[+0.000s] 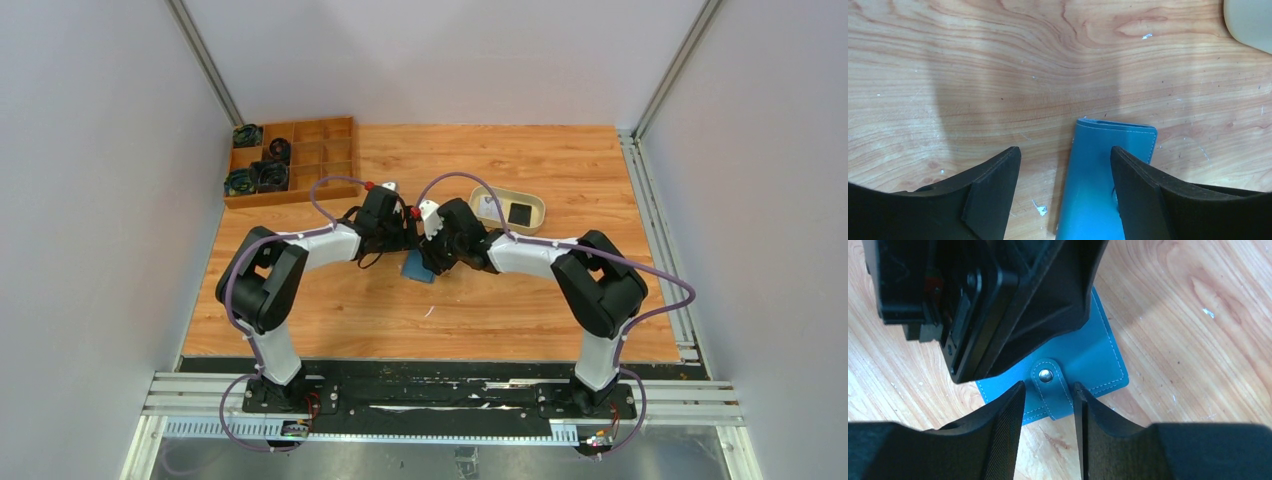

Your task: Take the credit cards out of the card holder

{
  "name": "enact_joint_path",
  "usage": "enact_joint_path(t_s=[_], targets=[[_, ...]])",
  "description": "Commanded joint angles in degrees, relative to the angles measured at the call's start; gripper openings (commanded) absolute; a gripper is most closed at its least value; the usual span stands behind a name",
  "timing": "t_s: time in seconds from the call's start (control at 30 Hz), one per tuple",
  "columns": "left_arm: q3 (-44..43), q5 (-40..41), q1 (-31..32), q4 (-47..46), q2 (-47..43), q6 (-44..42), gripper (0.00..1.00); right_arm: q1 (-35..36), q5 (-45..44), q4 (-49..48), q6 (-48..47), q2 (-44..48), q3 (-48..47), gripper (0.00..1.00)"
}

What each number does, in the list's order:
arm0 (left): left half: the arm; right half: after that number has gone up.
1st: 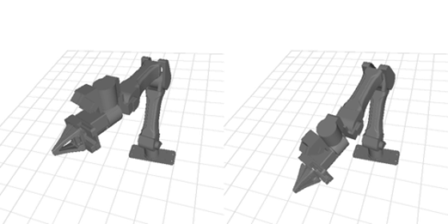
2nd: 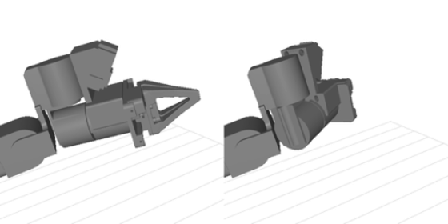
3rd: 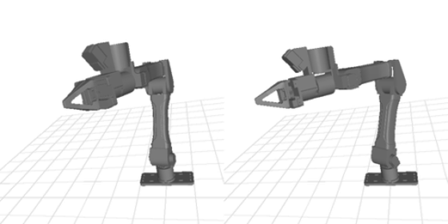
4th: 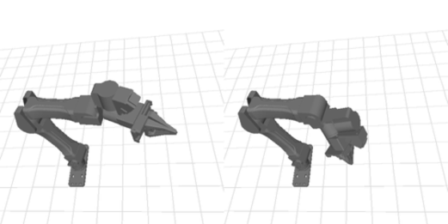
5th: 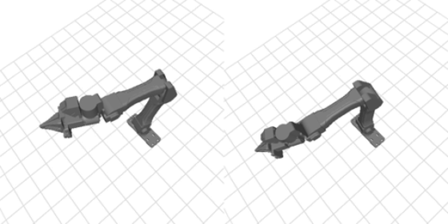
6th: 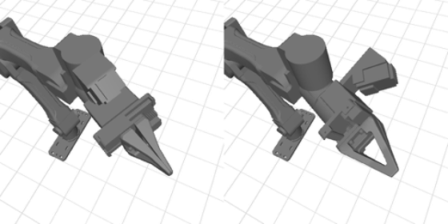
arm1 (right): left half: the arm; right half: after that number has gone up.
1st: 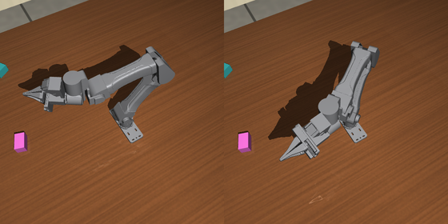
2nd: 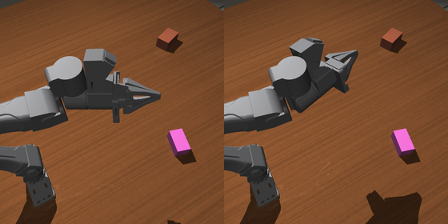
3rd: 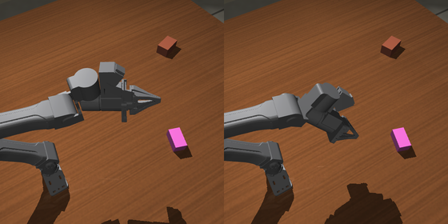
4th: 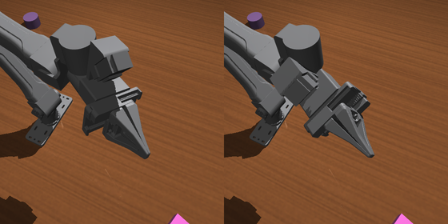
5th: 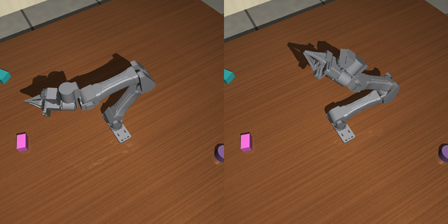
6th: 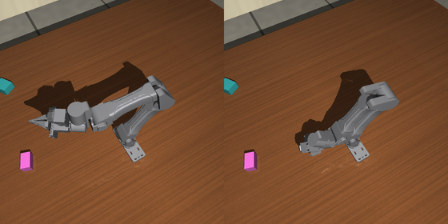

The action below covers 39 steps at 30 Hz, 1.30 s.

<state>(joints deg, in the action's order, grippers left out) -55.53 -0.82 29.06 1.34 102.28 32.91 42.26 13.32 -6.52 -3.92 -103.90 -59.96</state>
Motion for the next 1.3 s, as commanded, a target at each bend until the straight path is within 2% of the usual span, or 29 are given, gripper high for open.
enact_joint_path(t_s=[0.0,0.1,0.13,0.17,0.2,0.4,0.63,0.9,1.13,1.27], targets=[[4.8,-1.4,0.5,10.6,6.1,-0.2,0.74,0.6,0.9,0.2,-0.5,-2.5,-1.9,0.39],[5.5,-1.4,0.5,10.4,6.1,-0.1,0.73,0.6,1.3,0.6,-0.2,-3.2,-1.9,0.22],[5.7,-1.4,0.4,10.3,6.1,-0.1,0.73,0.6,1.4,0.6,-0.2,-3.1,-1.7,0.15],[6.0,-1.3,0.4,10.2,6.1,-0.1,0.73,0.6,1.2,0.6,-0.2,-3.0,-1.2,0.03],[6.1,-1.2,0.5,10.0,6.1,0.0,0.73,0.6,1.0,0.6,-0.2,-2.7,-0.9,0.00],[8.2,-1.4,0.4,8.7,6.3,0.9,0.73,-0.6,3.8,-0.8,0.3,0.6,1.6,0.00],[10.4,-0.7,0.6,7.5,5.7,1.3,0.73,-4.8,17.4,-4.6,5.6,5.6,2.6,0.00],[9.9,-0.7,2.0,7.3,5.5,2.3,0.73,-8.9,28.6,-11.4,12.9,7.3,2.2,0.00],[9.4,0.7,2.4,8.7,5.1,2.0,0.73,-11.4,30.7,-11.7,13.7,8.1,2.6,0.00],[8.6,2.4,2.4,10.5,3.1,1.0,0.73,-12.9,29.1,-14.7,15.3,9.0,7.7,0.00]])
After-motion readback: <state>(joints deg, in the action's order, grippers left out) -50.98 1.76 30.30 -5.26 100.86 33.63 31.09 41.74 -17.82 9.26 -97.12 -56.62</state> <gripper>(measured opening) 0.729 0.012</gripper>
